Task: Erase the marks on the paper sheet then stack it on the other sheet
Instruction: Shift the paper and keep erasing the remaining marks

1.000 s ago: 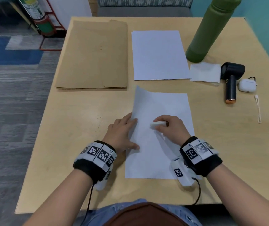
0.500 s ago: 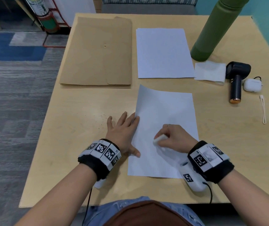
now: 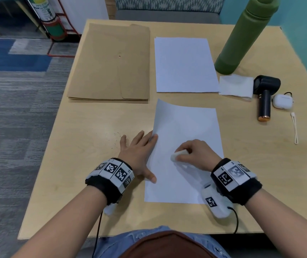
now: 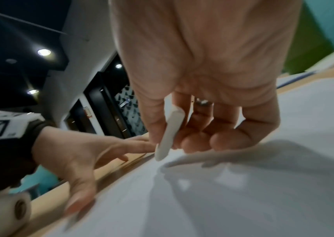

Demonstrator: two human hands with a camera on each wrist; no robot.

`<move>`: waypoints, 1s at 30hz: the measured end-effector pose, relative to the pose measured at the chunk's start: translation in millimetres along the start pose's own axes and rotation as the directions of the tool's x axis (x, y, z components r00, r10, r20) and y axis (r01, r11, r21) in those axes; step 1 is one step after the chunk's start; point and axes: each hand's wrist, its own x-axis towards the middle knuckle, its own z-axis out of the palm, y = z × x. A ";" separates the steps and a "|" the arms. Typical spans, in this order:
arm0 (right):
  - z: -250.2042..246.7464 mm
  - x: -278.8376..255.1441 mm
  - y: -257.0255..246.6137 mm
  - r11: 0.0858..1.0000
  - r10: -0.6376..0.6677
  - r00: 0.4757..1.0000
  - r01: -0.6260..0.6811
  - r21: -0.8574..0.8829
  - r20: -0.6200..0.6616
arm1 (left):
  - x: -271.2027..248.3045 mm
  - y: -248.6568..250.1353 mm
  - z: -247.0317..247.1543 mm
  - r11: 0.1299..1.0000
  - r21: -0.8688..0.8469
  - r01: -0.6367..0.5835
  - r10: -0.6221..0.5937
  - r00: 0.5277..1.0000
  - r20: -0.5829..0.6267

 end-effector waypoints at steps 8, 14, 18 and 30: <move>13.9 36.6 -35.1 0.993 0.006 0.990 0.010 0.116 -0.138 | 7.3 -10.1 -4.1 1.000 0.006 -0.010 0.010 0.999 -0.041; 28.6 23.3 -33.1 0.992 -0.126 0.992 0.126 -0.022 -0.015 | 7.2 -10.3 -4.0 0.999 0.031 -0.018 0.020 0.999 -0.038; 21.3 30.8 -35.5 0.991 -0.116 0.993 0.116 -0.073 0.015 | 7.1 -9.8 -3.2 0.999 0.026 -0.021 0.022 0.999 -0.032; 21.1 30.1 -31.7 0.994 -0.095 0.995 0.096 -0.053 0.027 | 9.3 -11.0 -1.7 0.999 0.034 -0.020 0.021 0.999 -0.037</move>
